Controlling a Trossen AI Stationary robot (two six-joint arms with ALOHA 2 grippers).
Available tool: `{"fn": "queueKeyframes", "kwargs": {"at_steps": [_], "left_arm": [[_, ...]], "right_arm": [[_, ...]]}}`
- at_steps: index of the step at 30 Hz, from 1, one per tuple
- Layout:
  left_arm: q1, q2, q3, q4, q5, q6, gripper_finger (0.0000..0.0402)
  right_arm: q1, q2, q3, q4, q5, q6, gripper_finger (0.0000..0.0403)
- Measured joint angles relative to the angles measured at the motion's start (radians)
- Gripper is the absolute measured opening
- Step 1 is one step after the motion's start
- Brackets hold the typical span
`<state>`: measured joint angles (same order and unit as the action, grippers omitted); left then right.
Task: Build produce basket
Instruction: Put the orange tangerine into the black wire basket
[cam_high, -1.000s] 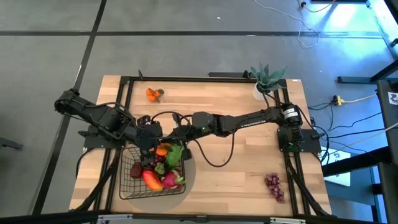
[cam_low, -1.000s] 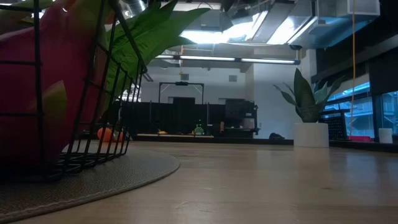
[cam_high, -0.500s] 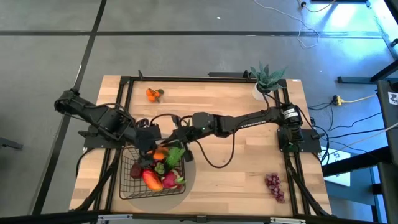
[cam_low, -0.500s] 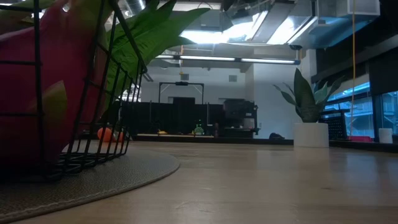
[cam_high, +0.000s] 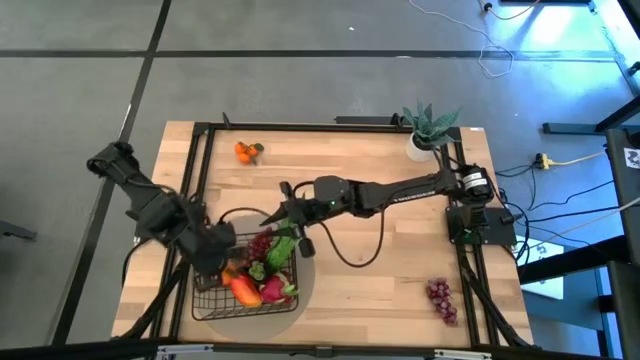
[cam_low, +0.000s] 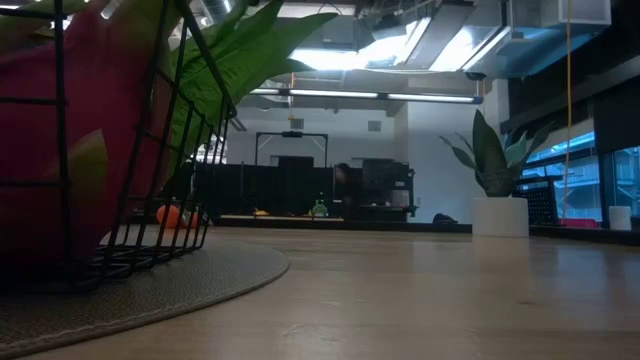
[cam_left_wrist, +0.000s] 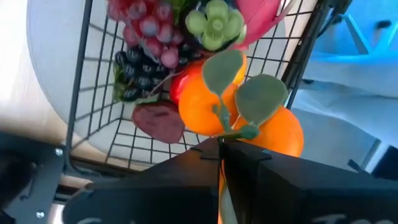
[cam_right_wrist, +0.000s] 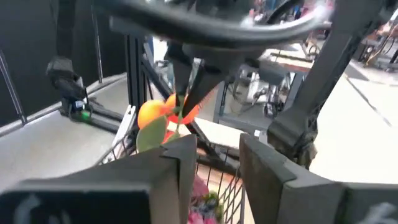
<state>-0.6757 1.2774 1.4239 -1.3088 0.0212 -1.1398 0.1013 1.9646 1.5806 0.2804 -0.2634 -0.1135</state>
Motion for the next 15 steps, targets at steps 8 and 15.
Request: {"fn": "queueKeyframes", "kwargs": {"at_steps": [8, 15], "left_arm": [[-0.15, 0.019, -0.071, 0.044, -0.14, -0.208, 0.0], [-0.204, 0.02, -0.239, 0.228, -0.155, -0.292, 0.0]], "right_arm": [[0.0, -0.026, 0.0, -0.008, 0.0, -0.025, 0.0113], [0.0, -0.061, 0.0, -0.018, 0.0, -0.051, 0.0113]]}}
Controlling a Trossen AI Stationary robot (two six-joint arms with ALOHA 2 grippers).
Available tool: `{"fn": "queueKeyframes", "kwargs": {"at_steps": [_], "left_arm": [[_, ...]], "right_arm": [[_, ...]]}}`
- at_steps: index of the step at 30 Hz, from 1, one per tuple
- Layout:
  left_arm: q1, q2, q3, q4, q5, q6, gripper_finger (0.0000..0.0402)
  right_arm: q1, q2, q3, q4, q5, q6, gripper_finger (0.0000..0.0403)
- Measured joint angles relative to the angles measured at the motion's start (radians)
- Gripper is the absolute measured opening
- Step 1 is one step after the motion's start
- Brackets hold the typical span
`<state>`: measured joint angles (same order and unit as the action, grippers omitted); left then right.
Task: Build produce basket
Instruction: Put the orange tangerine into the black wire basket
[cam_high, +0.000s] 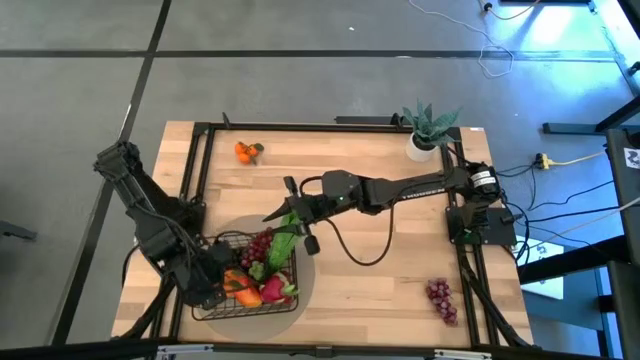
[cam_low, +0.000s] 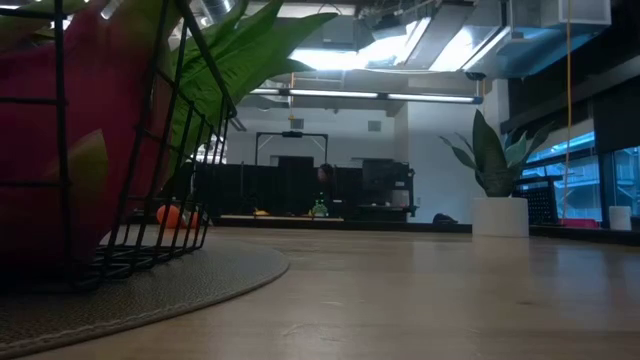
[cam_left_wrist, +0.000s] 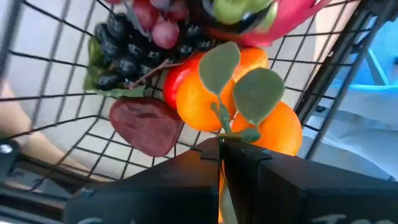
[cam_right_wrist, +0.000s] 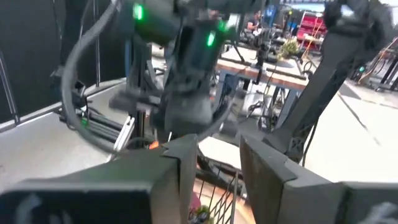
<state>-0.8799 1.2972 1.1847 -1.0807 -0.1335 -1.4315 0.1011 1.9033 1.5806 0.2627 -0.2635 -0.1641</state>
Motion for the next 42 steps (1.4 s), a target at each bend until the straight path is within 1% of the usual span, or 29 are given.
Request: {"fn": "queueKeyframes", "kwargs": {"at_steps": [7, 10, 13, 18, 24, 28, 32, 37, 40, 42], "left_arm": [[-0.018, -0.001, -0.132, 0.169, 0.0, -0.01, 0.0], [-0.011, -0.001, -0.163, 0.173, 0.004, -0.043, 0.0], [-0.004, -0.001, -0.193, 0.174, 0.042, -0.055, 0.0007], [-0.005, -0.001, -0.226, 0.176, 0.091, -0.053, 0.003], [-0.004, -0.001, -0.243, 0.177, 0.099, -0.055, 0.0073], [-0.004, -0.001, -0.242, 0.178, 0.099, -0.06, 0.0093], [-0.004, -0.001, -0.212, 0.176, 0.1, -0.107, 0.0092], [-0.004, -0.001, -0.13, 0.177, 0.124, -0.095, 0.009], [-0.004, -0.001, -0.087, 0.151, 0.093, -0.095, 0.009], [-0.004, -0.002, -0.064, 0.101, 0.069, -0.109, 0.009]], "right_arm": [[0.0, -0.017, 0.0, 0.003, 0.0, -0.001, 0.0113], [0.0, -0.019, 0.0, 0.001, 0.0, -0.001, 0.0113], [0.0, -0.02, 0.0, 0.004, 0.0, -0.001, 0.0113], [0.0, -0.02, 0.0, 0.005, 0.0, -0.001, 0.0113], [-0.003, -0.02, 0.0, 0.005, 0.001, -0.002, 0.0113], [-0.008, -0.02, 0.0, 0.004, 0.001, -0.001, 0.0113], [-0.018, -0.02, 0.0, 0.003, 0.001, 0.002, 0.0113], [-0.033, -0.02, 0.0, -0.003, 0.001, 0.002, 0.0113], [-0.041, -0.02, 0.0, -0.003, 0.001, 0.001, 0.0113], [-0.048, -0.02, 0.0, -0.003, 0.001, 0.002, 0.0113]]}}
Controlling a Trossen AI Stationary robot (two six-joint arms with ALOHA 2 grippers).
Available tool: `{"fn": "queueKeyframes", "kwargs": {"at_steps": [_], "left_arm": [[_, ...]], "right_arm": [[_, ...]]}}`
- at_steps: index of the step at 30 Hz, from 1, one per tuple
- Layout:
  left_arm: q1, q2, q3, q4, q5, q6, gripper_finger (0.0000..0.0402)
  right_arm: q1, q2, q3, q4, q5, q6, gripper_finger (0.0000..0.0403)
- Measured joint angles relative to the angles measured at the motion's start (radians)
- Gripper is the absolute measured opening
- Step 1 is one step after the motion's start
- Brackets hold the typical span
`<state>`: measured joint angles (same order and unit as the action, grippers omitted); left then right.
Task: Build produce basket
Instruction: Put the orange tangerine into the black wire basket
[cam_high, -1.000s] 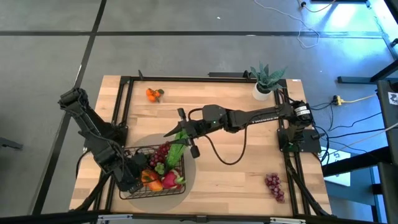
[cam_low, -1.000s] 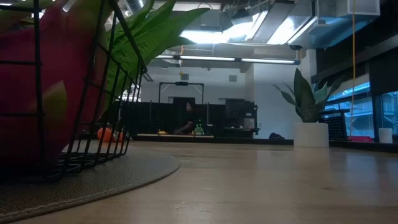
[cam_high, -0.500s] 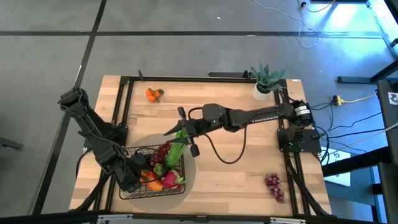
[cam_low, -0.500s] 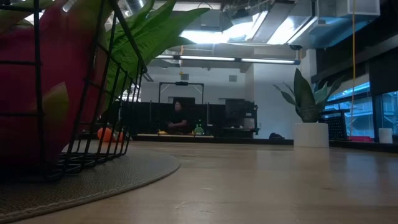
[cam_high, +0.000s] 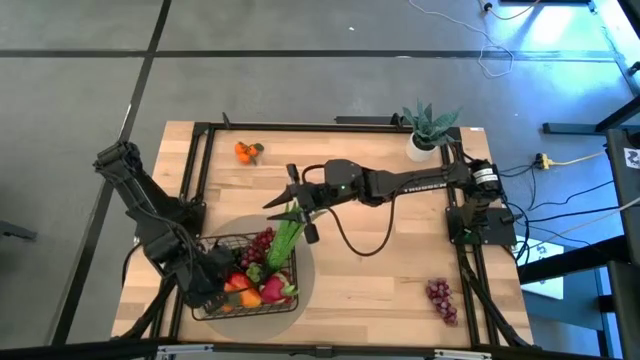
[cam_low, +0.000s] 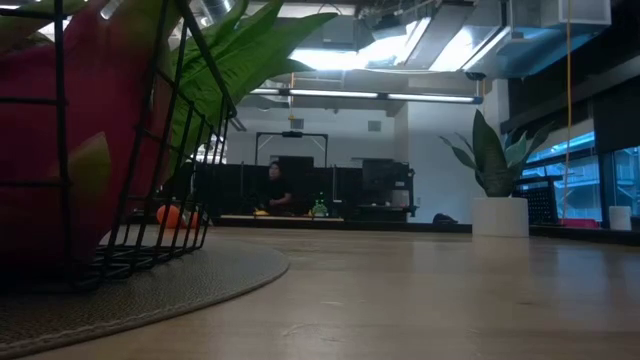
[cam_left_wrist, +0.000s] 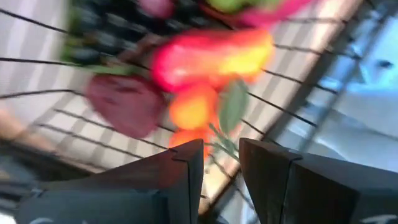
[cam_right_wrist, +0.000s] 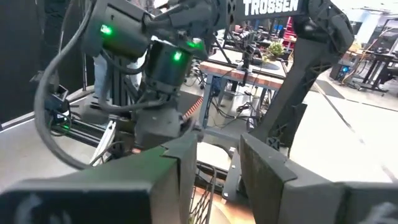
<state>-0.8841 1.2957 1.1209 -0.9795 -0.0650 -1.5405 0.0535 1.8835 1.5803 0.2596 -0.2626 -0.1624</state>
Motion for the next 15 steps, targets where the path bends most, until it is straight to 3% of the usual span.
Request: {"fn": "queueKeyframes", "kwargs": {"at_steps": [5, 9, 12, 15], "left_arm": [[0.0, -0.002, 0.066, -0.206, -0.124, -0.092, 0.009], [0.025, -0.002, 0.123, -0.41, -0.24, -0.219, 0.009], [0.078, -0.008, 0.152, -0.552, -0.263, -0.309, 0.009], [0.161, -0.038, 0.156, -0.593, -0.268, -0.326, 0.009]], "right_arm": [[-0.023, -0.035, -0.002, -0.084, 0.012, 0.0, 0.0113], [-0.044, -0.105, -0.002, -0.244, 0.101, -0.001, 0.0113], [-0.067, -0.152, -0.002, -0.36, 0.154, 0.0, 0.0113], [-0.096, -0.196, -0.001, -0.453, 0.164, 0.002, 0.0113]]}}
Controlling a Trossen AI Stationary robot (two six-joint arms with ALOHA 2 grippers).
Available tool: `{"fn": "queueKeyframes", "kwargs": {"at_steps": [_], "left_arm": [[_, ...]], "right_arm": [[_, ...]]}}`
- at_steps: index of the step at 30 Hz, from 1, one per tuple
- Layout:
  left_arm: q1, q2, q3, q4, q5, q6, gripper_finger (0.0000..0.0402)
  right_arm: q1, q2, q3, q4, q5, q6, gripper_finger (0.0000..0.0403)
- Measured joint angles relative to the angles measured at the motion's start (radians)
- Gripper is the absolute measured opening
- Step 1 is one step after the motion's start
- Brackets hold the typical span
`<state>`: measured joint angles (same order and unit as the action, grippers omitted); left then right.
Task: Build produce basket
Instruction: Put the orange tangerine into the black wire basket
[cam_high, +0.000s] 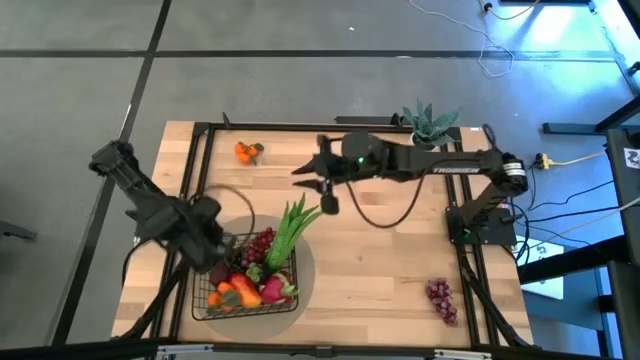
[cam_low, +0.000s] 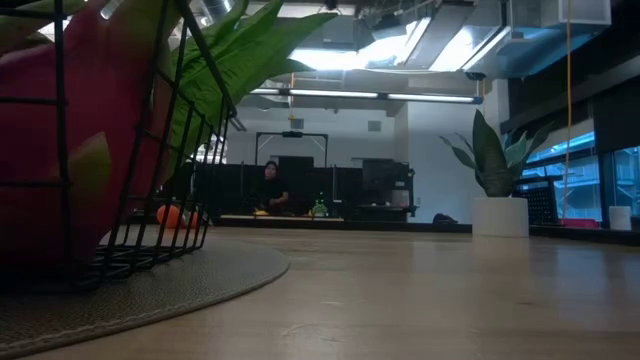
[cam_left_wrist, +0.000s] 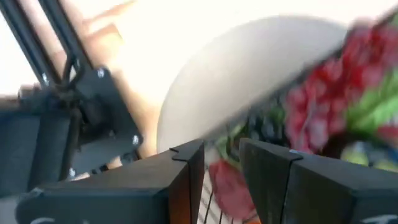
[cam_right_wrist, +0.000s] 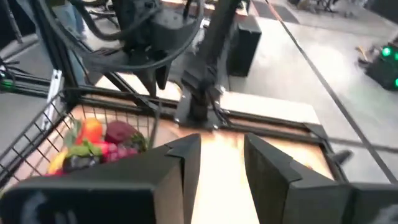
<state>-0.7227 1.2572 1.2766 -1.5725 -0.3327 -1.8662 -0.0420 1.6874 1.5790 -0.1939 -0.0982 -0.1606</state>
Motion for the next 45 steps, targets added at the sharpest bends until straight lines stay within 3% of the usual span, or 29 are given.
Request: {"fn": "queueKeyframes", "kwargs": {"at_steps": [6, 13, 17, 22, 27, 35, 41, 45], "left_arm": [[0.243, -0.065, 0.0, 0.012, -0.103, 0.163, 0.009], [0.62, -0.099, 0.001, 0.105, -0.129, 0.511, 0.009], [0.841, -0.099, 0.001, 0.226, -0.048, 0.75, 0.009], [1.083, -0.053, 0.0, 0.391, 0.069, 1.021, 0.009], [1.288, 0.012, -0.016, 0.42, 0.161, 1.193, 0.009], [1.44, 0.118, -0.102, 0.587, 0.221, 1.431, 0.009], [1.471, 0.193, -0.169, 0.759, 0.178, 1.53, 0.009], [1.485, 0.247, -0.173, 0.771, 0.148, 1.568, 0.009]], "right_arm": [[-0.066, -0.059, 0.0, -0.17, 0.001, 0.002, 0.0113], [-0.132, -0.088, 0.001, -0.321, -0.031, 0.002, 0.0107], [-0.163, -0.09, 0.001, -0.359, -0.112, 0.002, 0.0103], [-0.174, -0.09, 0.001, -0.365, -0.12, -0.001, 0.0102], [-0.18, -0.09, 0.001, -0.365, -0.121, 0.002, 0.0102], [-0.181, -0.09, 0.001, -0.365, -0.121, 0.029, 0.0102], [-0.181, -0.09, 0.001, -0.359, -0.103, 0.049, 0.0102], [-0.186, -0.09, 0.001, -0.356, -0.068, 0.08, 0.0102]]}}
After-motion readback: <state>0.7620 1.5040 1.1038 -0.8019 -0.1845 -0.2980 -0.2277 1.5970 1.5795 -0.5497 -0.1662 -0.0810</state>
